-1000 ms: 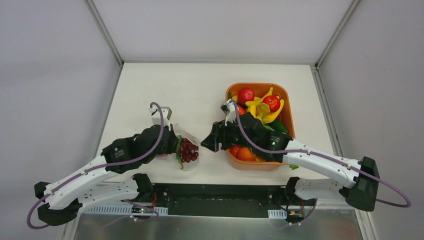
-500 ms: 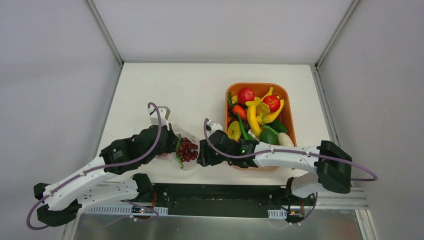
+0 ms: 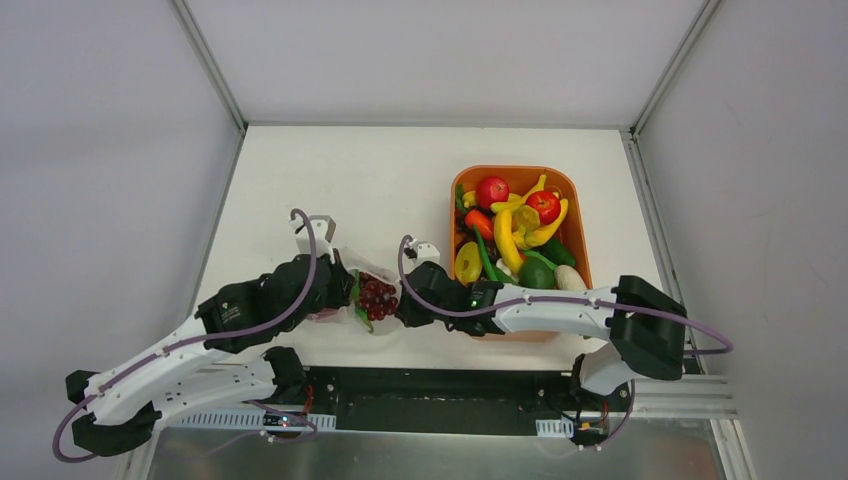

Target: Place the food in the zip-top bag and seal the zipper

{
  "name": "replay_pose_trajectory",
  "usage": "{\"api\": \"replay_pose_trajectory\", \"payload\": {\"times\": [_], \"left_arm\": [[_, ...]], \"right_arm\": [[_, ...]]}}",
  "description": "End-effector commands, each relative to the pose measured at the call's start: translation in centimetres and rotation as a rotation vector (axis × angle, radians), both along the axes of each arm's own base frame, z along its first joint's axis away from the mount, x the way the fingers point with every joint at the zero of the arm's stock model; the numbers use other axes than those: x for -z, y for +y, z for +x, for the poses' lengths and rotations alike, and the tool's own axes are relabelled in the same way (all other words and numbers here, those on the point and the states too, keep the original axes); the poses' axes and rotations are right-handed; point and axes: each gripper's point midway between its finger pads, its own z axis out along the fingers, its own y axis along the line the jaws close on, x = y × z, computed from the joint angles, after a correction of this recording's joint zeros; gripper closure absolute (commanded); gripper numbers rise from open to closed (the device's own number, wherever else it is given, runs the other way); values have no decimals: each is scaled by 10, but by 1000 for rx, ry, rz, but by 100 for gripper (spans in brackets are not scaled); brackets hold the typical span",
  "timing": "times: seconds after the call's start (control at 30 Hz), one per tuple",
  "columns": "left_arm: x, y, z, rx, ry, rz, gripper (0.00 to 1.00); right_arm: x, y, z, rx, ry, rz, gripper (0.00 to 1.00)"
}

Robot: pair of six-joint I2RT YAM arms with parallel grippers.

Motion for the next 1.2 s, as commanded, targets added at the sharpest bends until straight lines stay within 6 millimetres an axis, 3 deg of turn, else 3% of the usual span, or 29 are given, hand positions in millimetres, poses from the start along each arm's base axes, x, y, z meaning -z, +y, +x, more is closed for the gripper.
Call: {"api": "replay_pose_trajectory", "payload": {"times": [0.0, 0.17, 0.3, 0.53, 0.87, 1.03, 1.1, 1.17], "left_arm": [[-9, 7, 4, -37, -44, -13, 99], [-13, 30, 2, -72, -65, 57, 98], [-20, 39, -1, -59, -68, 106, 96], [-13, 35, 2, -48, -33, 187, 97], [-32, 34, 11, -68, -96, 169, 98], [-28, 23, 10, -36, -102, 110, 100], [-28, 19, 9, -25, -105, 81, 100], [-30, 15, 8, -7, -119, 49, 100]], "right_arm": [[-65, 0, 26, 57, -171, 59, 100], [-158, -13, 40, 34, -349, 189, 100], [-198, -12, 48, 8, -387, 297, 100], [-186, -5, 71, 30, -371, 261, 100], [-197, -12, 69, 1, -437, 335, 100], [-157, -18, 74, 12, -339, 178, 100], [-158, -23, 71, 2, -346, 185, 98], [-163, -29, 66, -21, -361, 194, 89]]}}
